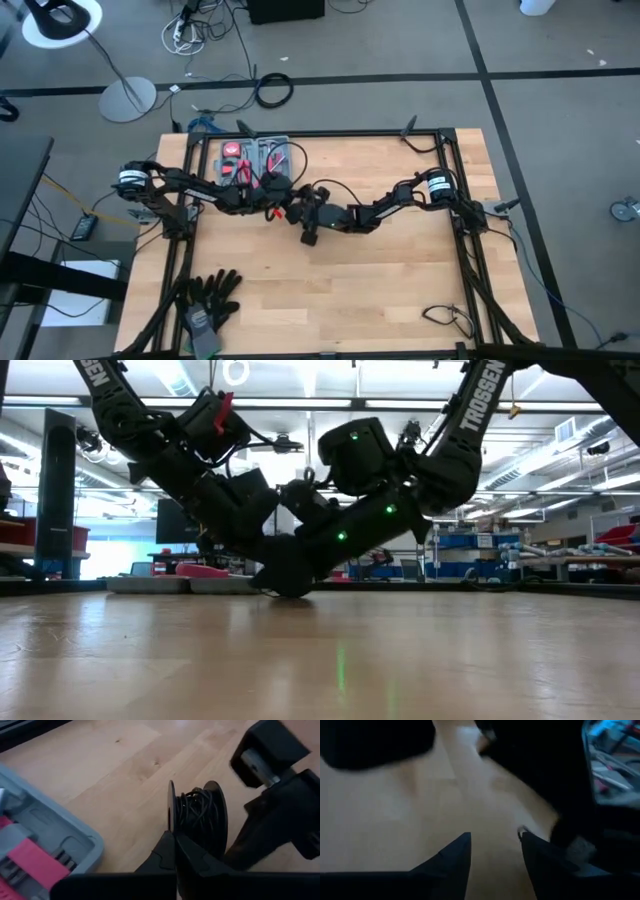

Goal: Coil cords
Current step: Coil the black wire onto the spool

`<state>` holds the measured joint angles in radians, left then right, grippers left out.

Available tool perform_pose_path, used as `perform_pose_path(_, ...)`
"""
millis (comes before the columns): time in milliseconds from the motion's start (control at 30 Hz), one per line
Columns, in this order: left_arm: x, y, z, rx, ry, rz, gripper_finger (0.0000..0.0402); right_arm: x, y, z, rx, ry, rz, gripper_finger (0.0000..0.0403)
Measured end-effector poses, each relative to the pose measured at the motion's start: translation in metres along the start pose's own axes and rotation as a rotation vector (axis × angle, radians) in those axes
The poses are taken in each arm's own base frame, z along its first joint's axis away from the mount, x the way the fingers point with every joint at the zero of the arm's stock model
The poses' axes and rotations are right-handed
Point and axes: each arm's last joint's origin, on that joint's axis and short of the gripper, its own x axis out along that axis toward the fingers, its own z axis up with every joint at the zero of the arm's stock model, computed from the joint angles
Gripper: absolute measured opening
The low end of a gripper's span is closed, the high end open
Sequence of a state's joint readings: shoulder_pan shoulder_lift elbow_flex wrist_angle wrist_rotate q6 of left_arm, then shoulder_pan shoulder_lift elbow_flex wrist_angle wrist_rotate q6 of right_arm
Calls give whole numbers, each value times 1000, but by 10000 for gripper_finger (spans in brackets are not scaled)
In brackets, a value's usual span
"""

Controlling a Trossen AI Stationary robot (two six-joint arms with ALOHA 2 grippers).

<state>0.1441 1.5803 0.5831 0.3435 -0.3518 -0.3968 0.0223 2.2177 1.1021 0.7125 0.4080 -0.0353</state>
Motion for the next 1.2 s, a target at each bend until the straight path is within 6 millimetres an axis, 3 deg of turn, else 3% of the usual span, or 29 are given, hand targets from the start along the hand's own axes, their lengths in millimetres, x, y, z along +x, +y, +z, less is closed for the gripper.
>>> perform_pose_path(533, 0, 1, 0, 1, -5, 10, 0, 6, -12, -4, 15, 53, -26, 131)
perform_pose_path(767, 0, 1, 0, 6, -7, 34, 0, 2, -2, -5, 40, 72, -1, 106)
perform_pose_path(1067, 0, 2, 0, 28, -19, 67, 0, -30, 13, 5, -108, 249, -118, 100)
perform_pose_path(1200, -3, 5, -3, 15, -57, 78, 0, -54, 5, -7, -71, 278, -194, 97)
